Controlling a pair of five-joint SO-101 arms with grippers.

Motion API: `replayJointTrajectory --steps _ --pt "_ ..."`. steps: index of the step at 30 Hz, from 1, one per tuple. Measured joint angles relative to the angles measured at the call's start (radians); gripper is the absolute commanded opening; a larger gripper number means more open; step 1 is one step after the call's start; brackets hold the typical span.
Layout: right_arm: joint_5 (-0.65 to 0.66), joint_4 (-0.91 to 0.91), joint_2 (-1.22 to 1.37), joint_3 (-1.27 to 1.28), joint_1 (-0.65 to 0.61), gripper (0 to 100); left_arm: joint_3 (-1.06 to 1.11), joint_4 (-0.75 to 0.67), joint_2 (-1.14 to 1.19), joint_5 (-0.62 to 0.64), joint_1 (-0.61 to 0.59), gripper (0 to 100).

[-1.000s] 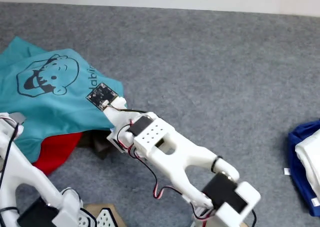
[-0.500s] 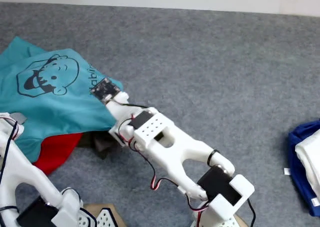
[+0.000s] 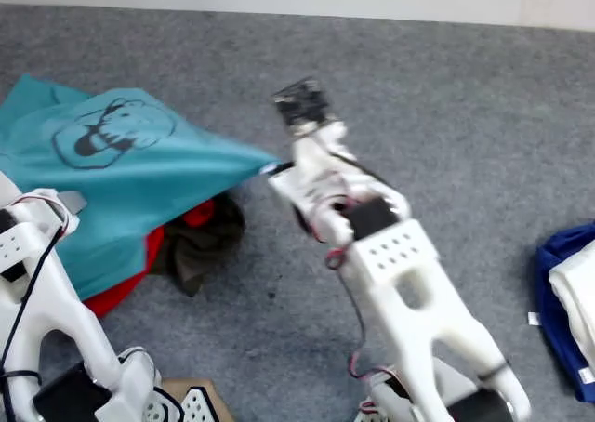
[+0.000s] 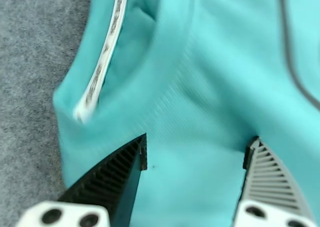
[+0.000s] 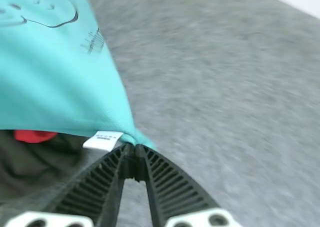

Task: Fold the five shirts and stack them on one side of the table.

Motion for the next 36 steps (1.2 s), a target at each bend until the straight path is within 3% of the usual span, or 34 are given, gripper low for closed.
replayJointTrajectory --steps 9,12,15,17,24,30,36 --pt "-0.049 0.000 -0.193 0.025 0.396 0.6 0.000 0.000 0.000 0.000 0.060 31" --pt "-0.058 0.000 -0.206 0.037 0.448 2.3 0.000 0.000 0.000 0.000 0.086 31" --pt "-0.025 0.014 -0.206 0.089 0.358 15.0 0.000 0.000 0.000 0.000 0.103 31" --pt "0.006 0.017 -0.206 0.124 0.230 22.2 0.000 0.000 0.000 0.000 0.109 31" --pt "0.167 0.015 -0.206 0.226 -0.222 24.0 0.000 0.000 0.000 0.000 0.092 31" --pt "0.275 -0.121 -0.178 0.342 -0.281 24.0 -0.018 -0.002 0.000 0.000 0.002 31" --pt "0.295 -0.161 0.032 0.288 -0.281 24.0 -0.020 -0.006 0.002 0.000 -0.017 31"
